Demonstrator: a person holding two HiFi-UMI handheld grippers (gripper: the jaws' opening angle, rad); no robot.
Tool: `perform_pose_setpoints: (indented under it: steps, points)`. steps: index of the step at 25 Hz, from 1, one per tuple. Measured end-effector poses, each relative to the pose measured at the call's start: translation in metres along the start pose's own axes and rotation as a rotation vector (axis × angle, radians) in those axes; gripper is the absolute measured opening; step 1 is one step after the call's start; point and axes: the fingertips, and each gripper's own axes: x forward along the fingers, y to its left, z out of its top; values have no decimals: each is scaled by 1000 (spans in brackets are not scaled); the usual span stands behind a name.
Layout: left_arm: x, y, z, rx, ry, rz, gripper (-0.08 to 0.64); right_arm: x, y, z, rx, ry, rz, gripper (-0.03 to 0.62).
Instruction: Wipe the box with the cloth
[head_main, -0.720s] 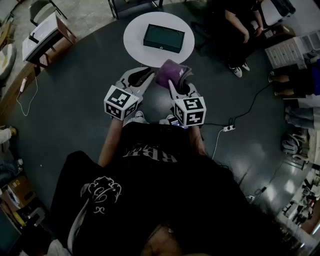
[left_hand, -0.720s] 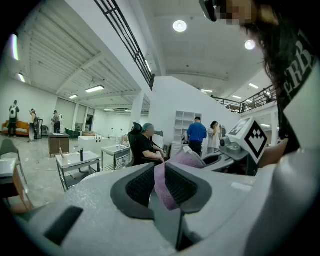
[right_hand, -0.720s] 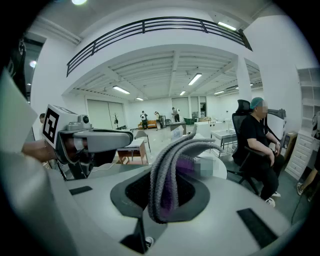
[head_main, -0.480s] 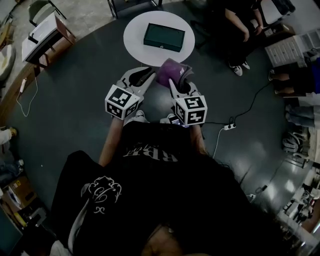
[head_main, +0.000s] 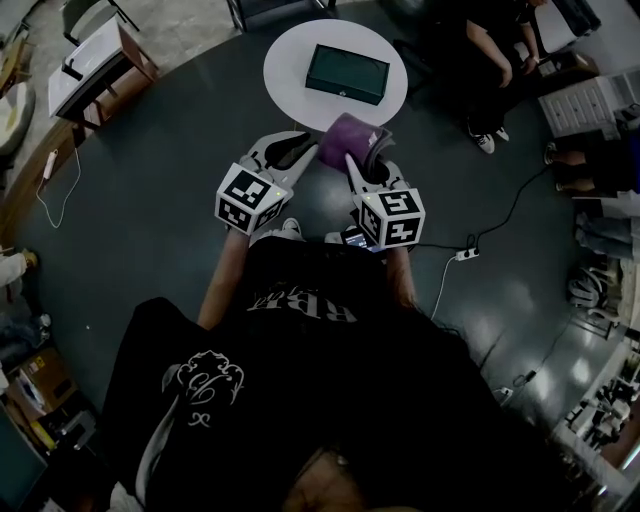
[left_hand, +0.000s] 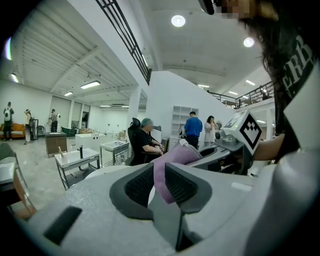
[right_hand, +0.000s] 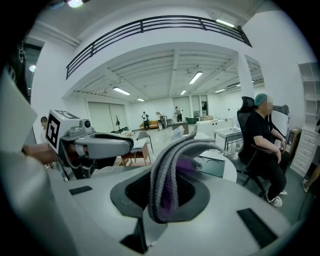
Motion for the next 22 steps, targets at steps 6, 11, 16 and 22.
perform_pose_setpoints:
  steps: [6, 11, 16, 22]
  points:
    - [-10, 16, -16, -3, 38, -44, 67, 17, 25, 4, -46, 17, 67, 57]
    - [-2, 24, -29, -28, 80, -72, 143, 26, 20, 2, -54, 48, 72, 57]
    - [17, 36, -30, -47, 88, -77, 147, 41, 6, 12, -41, 52, 70, 57]
    - [63, 61, -26, -49, 100, -61, 147, 72, -42, 15, -35, 66, 86, 57]
